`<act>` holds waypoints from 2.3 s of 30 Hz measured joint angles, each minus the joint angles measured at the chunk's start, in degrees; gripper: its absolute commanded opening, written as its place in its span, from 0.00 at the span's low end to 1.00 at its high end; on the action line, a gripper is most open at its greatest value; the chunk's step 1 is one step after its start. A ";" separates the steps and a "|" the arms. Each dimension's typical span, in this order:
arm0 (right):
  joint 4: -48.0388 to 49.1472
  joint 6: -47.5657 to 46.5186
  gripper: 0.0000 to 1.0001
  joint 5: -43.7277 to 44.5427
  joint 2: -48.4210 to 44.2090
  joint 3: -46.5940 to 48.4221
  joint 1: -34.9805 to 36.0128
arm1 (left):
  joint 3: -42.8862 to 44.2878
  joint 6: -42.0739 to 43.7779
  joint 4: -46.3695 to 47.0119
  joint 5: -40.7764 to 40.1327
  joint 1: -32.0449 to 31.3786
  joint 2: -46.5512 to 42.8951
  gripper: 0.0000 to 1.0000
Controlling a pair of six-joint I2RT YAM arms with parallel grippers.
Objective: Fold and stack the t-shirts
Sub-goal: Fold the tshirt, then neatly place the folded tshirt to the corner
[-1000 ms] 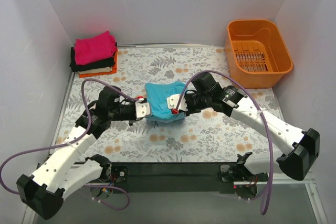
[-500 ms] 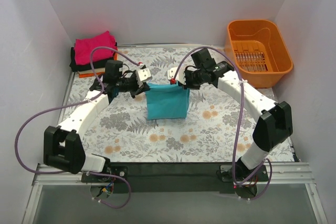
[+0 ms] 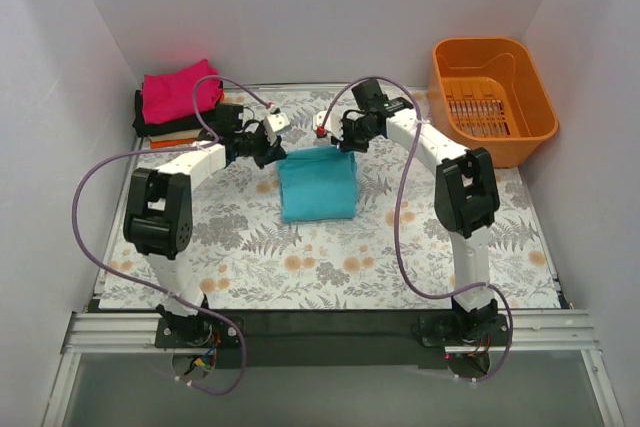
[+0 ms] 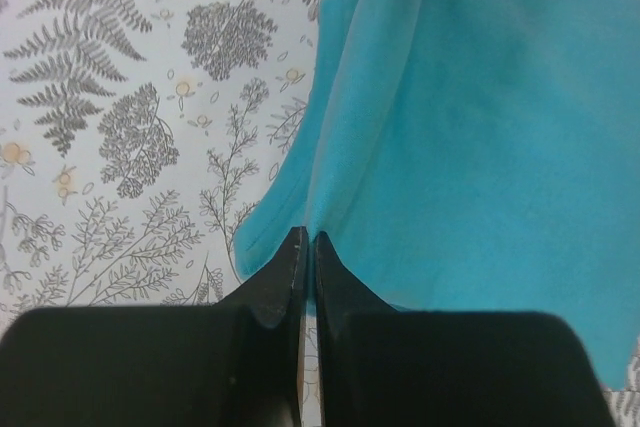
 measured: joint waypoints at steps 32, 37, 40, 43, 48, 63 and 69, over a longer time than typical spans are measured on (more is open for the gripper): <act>-1.20 33.64 0.53 -10.08 12.37 4.94 -2.78 | 3.56 -51.80 1.57 0.61 1.95 14.38 0.27; -1.86 34.58 0.56 -7.72 14.56 8.76 -4.31 | 8.28 -54.03 1.68 0.94 2.69 18.23 0.38; -2.19 35.26 0.60 -3.65 14.45 10.56 -4.81 | 8.74 -54.60 3.30 1.18 4.92 16.70 0.47; -2.27 36.06 0.62 1.68 12.72 11.19 -3.58 | 3.13 -55.28 6.05 0.87 8.87 9.09 0.54; -2.08 37.81 0.61 11.89 9.09 15.23 4.42 | -5.14 -58.14 7.80 1.20 18.10 -10.69 0.67; 3.28 47.45 0.58 33.64 18.21 24.61 26.27 | -24.06 -70.18 2.78 -6.19 33.92 -36.02 0.77; 4.17 48.81 0.56 36.85 24.20 24.74 25.88 | -27.10 -71.34 2.86 -8.28 33.92 -38.56 0.77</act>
